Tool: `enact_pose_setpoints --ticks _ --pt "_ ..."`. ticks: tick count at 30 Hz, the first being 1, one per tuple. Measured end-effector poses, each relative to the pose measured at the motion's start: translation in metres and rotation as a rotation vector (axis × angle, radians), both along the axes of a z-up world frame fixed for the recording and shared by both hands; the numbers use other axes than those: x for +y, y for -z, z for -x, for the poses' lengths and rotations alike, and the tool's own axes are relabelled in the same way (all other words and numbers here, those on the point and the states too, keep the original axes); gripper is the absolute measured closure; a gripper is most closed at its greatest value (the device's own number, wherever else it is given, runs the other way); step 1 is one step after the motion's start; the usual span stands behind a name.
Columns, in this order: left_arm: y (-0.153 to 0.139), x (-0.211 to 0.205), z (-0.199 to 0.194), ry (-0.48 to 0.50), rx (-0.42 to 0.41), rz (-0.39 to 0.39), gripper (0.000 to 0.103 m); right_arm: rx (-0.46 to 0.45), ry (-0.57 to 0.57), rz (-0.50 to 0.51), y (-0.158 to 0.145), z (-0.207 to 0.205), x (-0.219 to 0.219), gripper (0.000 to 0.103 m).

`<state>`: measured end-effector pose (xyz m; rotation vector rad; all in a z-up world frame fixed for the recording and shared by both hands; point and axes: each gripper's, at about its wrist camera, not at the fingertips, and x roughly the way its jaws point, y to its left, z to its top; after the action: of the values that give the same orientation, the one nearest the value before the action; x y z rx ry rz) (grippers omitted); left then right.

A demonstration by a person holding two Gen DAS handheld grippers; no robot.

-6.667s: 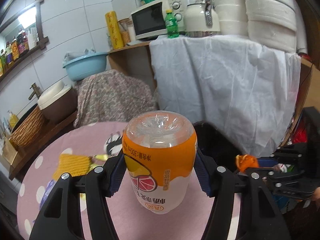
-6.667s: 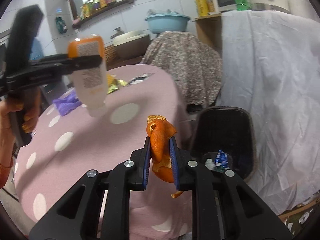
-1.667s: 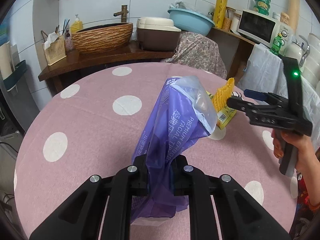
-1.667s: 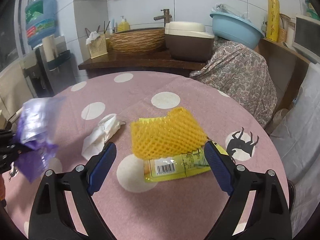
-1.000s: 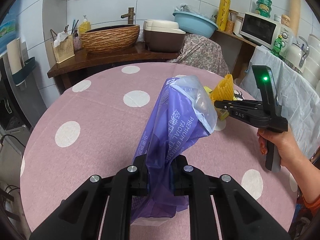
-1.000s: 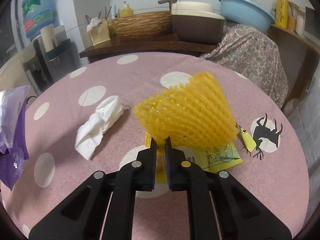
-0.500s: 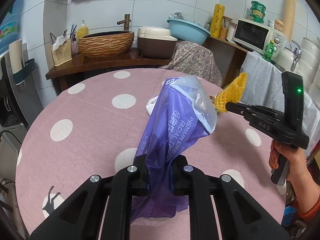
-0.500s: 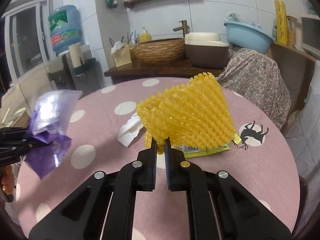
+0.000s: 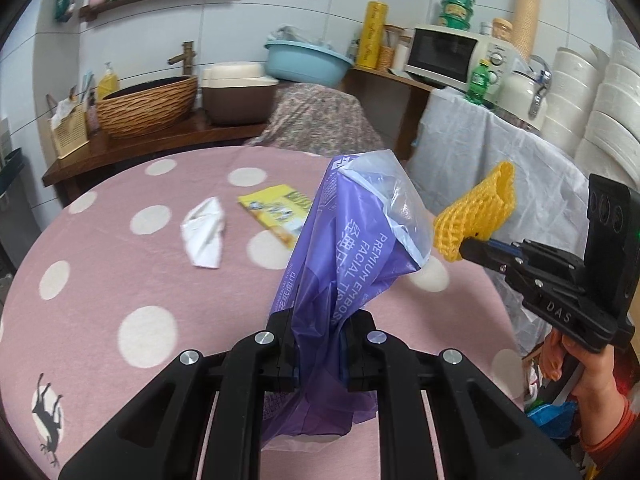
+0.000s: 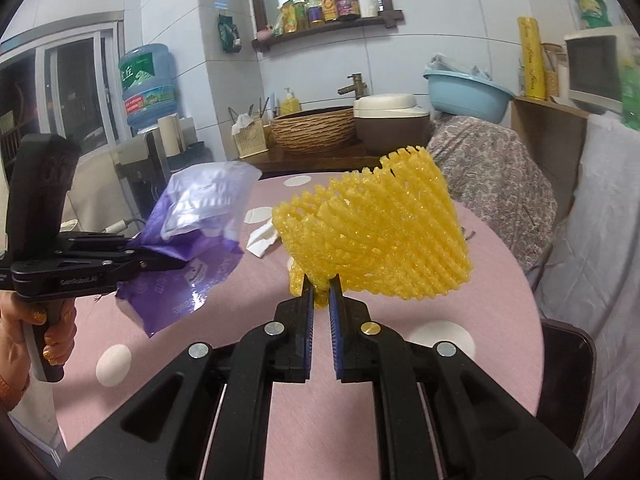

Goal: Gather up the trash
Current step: 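Grasp the yellow foam net with the right tool while the left tool holds the bag, then carry the purple bag and foam net over the black bin with both tools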

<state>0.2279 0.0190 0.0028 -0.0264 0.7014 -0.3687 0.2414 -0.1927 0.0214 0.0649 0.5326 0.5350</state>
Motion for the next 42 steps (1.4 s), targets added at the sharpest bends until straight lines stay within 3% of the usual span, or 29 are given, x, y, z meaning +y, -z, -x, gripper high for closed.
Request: enact_pose_setpoints --ticks 21,27,36,39,42 --pt "0.0 -0.2 -0.039 0.305 0.014 0.003 0.09 0.079 0.4 -0.037 0.063 0.039 -0.212 0.095" --pt "0.008 -0.244 -0.056 0.344 0.046 -0.016 0.09 0.193 0.449 -0.009 0.114 0.008 -0.241 0.095" --pt "0.029 -0.299 -0.085 0.366 0.11 -0.051 0.09 0.411 0.496 -0.127 0.208 -0.048 -0.271 0.094" --pt "0.036 -0.314 -0.092 0.37 0.128 -0.059 0.09 0.44 0.52 -0.137 0.224 -0.059 -0.273 0.086" --pt "0.042 -0.329 -0.095 0.38 0.14 -0.077 0.09 0.438 0.532 -0.142 0.228 -0.06 -0.27 0.061"
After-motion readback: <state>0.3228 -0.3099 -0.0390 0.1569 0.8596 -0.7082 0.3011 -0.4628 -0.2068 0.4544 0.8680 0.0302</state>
